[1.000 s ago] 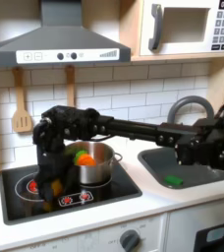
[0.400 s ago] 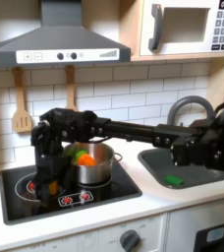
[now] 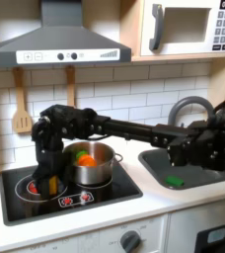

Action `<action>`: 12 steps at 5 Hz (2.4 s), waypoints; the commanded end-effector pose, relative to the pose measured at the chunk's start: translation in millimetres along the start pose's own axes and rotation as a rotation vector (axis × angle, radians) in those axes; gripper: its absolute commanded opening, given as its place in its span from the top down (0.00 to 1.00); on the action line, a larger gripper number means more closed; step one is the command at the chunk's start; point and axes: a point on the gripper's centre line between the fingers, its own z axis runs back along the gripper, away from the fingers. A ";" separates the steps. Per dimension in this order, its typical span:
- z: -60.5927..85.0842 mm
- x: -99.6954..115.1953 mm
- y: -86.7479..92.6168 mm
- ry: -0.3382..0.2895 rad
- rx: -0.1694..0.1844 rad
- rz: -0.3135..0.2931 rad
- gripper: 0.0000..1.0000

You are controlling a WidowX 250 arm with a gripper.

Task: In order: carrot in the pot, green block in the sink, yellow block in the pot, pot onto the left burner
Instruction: 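Put the yellow block in the pot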

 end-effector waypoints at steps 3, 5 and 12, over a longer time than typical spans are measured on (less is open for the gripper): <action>5.5 11.4 -4.1 -0.032 -0.001 0.001 0.00; 3.2 14.7 -5.8 -0.029 -0.010 -0.004 0.00; -7.4 23.4 0.1 0.001 -0.029 0.004 0.00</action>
